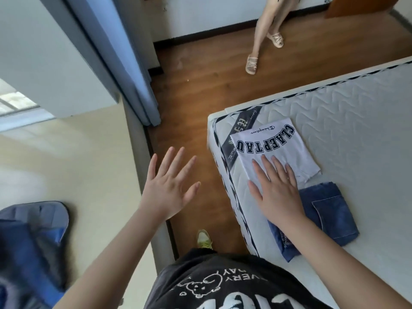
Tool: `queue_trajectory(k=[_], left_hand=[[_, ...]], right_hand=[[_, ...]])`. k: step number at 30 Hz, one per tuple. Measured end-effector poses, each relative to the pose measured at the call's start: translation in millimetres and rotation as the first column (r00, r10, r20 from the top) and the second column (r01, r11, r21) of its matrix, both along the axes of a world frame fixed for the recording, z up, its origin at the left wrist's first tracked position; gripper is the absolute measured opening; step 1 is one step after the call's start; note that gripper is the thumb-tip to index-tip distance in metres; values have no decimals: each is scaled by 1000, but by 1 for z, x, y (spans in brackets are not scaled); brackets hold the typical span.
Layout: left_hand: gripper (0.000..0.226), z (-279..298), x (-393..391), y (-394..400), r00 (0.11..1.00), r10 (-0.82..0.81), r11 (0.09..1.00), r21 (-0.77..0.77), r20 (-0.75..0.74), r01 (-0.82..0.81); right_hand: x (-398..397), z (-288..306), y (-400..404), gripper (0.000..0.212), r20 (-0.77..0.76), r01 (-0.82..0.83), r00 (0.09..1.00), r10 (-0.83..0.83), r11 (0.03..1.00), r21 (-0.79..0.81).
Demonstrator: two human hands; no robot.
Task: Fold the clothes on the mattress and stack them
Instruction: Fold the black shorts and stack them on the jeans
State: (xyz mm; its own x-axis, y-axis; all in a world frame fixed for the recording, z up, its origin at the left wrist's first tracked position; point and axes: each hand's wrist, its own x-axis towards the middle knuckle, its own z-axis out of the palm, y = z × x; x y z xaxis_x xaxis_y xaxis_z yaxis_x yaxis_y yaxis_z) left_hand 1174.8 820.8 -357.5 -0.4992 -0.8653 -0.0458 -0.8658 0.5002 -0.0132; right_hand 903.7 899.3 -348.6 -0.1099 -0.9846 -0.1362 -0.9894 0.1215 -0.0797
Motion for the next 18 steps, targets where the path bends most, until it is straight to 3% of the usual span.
queue_trajectory(k=[10, 18], left_hand=[[67, 19, 51, -54, 990, 139, 989, -39, -30, -140], [65, 15, 41, -148, 994, 113, 990, -81, -4, -112]], right_hand=[[49, 4, -92, 64, -28, -111, 993, 110, 993, -35], [39, -13, -188, 58, -33, -125, 992, 122, 985, -122]])
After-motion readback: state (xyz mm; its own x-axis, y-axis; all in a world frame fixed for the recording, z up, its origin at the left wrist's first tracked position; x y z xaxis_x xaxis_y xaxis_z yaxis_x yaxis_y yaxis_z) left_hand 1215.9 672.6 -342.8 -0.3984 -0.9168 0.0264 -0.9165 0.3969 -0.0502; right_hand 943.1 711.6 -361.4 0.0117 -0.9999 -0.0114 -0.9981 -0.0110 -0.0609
